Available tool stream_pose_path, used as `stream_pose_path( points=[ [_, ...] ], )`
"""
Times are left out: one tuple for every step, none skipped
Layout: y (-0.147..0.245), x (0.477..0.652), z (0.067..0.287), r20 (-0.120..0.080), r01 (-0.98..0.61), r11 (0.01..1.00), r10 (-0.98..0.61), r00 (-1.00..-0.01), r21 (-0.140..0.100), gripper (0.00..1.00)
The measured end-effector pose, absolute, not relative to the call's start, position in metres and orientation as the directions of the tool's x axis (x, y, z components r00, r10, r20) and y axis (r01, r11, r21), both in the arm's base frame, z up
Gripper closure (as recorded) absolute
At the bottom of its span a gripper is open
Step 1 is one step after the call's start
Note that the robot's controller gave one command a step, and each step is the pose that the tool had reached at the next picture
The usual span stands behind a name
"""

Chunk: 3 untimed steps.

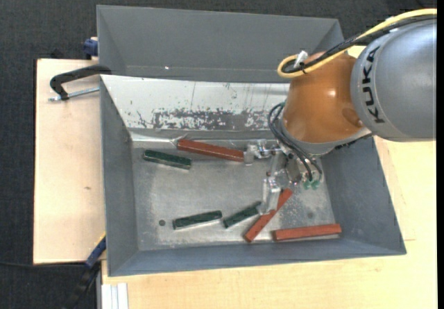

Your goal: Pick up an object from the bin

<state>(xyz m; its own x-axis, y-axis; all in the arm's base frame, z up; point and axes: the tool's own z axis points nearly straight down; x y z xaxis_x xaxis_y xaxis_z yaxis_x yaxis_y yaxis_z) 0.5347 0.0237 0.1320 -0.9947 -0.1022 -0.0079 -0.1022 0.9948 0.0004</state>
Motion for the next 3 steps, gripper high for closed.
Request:
stream_pose_path(
  points=[
    [0.024, 0.521, 0.101, 0.003, -0.199, 0.98, -0.199, -0.98, 0.001, 0.0],
    [0.012, 0.539, 0.073, 0.0, -0.426, 0.905, -0.426, -0.905, 0.0, 1.0],
    [0.012, 0.539, 0.073, 0.0, -0.426, 0.905, -0.426, -0.905, 0.0, 1.0]
  ],
)
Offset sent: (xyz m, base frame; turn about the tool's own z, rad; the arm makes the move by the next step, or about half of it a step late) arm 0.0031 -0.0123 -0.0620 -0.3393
